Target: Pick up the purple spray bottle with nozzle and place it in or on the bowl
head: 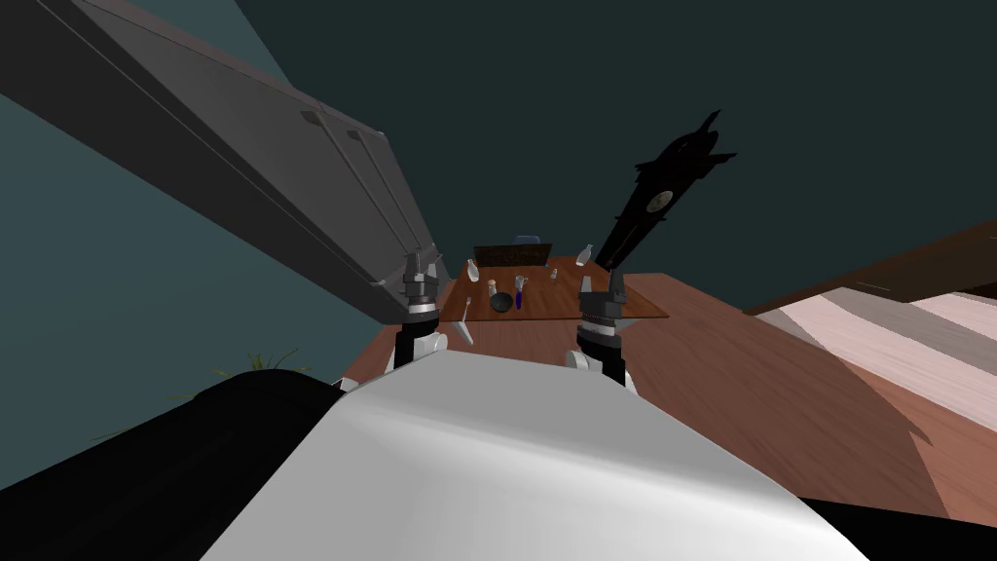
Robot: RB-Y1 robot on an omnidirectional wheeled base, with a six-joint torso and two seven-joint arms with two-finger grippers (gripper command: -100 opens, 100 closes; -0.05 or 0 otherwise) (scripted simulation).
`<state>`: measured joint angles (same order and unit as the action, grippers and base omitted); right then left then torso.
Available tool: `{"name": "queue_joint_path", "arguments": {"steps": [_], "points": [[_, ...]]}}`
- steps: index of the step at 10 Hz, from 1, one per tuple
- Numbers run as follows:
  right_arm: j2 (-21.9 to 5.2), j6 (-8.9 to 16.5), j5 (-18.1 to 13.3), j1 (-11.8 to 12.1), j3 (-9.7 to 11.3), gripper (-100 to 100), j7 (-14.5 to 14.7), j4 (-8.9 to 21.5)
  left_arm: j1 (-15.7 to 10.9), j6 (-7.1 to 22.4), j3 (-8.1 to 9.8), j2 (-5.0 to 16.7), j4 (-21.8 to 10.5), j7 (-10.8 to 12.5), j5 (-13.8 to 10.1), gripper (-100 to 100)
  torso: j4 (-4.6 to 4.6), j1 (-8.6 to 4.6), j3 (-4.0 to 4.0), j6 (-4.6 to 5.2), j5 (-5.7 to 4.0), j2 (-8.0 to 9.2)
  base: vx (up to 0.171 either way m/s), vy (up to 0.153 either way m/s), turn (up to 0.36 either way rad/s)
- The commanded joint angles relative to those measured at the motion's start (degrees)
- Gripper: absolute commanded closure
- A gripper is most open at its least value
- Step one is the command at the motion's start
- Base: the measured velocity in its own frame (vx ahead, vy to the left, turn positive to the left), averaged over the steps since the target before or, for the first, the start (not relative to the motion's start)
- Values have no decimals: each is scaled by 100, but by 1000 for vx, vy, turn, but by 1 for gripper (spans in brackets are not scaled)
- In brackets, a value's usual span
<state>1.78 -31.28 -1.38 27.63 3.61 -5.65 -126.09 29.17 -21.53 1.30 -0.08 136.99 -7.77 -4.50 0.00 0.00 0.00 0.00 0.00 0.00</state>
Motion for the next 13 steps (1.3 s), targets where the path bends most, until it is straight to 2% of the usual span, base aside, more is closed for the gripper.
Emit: {"name": "queue_joint_path", "arguments": {"steps": [1,6,13], "points": [[-242,41,14,-2,23,-100,53,41,0,0,0,0,0,0,0,0,0,0,0,0,0,0,0,12,8],[-1125,350,127,-15,214,-100,462,348,0,0,0,0,0,0,0,0,0,15,0,0,3,-1,2,40,12],[-2272,1041,389,-52,679,-100,1404,1038,0,0,-1,-1,0,0,0,0,-1,24,-2,-1,6,-3,5,65,15]]}}
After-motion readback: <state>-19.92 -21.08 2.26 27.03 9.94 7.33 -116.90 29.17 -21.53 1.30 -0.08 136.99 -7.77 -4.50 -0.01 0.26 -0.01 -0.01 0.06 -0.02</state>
